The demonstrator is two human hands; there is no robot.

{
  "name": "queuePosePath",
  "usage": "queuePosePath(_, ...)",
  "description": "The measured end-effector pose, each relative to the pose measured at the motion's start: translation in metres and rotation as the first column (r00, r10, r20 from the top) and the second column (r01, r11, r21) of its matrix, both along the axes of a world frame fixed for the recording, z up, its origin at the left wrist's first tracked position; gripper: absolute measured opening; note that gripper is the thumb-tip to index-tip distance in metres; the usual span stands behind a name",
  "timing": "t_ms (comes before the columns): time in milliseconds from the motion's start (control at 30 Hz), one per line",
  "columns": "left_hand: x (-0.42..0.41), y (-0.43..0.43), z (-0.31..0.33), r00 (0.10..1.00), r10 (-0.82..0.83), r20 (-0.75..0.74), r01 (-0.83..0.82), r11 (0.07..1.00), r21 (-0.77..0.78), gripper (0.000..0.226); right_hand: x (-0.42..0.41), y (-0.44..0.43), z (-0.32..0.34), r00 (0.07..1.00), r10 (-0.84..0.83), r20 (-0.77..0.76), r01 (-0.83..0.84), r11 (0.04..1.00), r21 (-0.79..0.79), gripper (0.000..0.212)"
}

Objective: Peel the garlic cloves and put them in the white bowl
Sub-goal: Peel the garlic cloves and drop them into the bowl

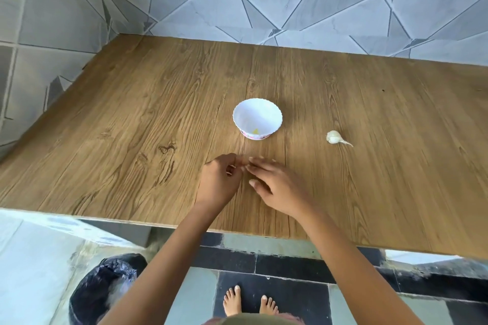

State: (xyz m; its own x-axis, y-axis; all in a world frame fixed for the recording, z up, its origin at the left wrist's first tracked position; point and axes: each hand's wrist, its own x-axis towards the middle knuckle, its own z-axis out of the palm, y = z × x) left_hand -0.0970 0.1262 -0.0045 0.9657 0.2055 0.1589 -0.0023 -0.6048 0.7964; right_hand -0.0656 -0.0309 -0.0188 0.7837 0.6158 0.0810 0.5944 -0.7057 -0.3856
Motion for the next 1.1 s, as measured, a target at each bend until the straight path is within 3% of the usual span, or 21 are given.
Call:
queuePosePath(133,-0.004,-0.002,-0.003,1.000,0.025,-0.016,-0.025,1.000,-0.005,0.016,-0.014,-0.029,-0.001,0.998,0.061,0.017,-0.061,0.998,-0.005,0.051)
queuePosePath(233,-0.004,-0.009,-0.003,1.000,0.017,-0.025,-0.017,1.000,-0.021,0.016,-0.023,-0.049,0.000,0.997,-0.049,-0.068,0.055,0.994,0.094,0.057)
queuePosePath(367,-0.001,-0.018,-0.001,1.000,0.013,-0.020,-0.014,0.999,-0.044,0.016,-0.031,-0.054,0.006,0.968,-0.241,-0.065,0.236,0.969,-0.079,0.073)
queuePosePath(433,0.000,-0.020,0.000,1.000,0.006,-0.025,-0.007,0.999,-0.043,0.016,-0.038,-0.043,0.005,0.965,-0.258,-0.057,0.246,0.956,-0.162,0.068)
queuePosePath(567,-0.002,-0.022,0.001,1.000,0.006,-0.023,-0.007,0.999,-0.050,0.016,-0.047,-0.019,-0.006,0.963,-0.268,0.024,0.268,0.963,-0.036,0.047)
queuePosePath(700,-0.006,-0.019,-0.001,0.999,0.026,-0.021,-0.027,0.999,-0.046,0.016,-0.052,-0.004,-0.016,0.974,-0.208,0.093,0.200,0.976,0.090,0.050)
queuePosePath(900,-0.010,-0.012,-0.001,0.998,0.038,-0.039,-0.040,0.998,-0.046,0.018,-0.049,-0.004,-0.018,0.978,-0.118,0.171,0.095,0.987,0.133,0.046)
queuePosePath(1100,-0.014,-0.008,0.000,0.996,0.050,-0.079,-0.059,0.991,-0.123,0.019,-0.041,-0.016,-0.016,0.989,-0.022,0.146,-0.002,0.988,0.157,0.039)
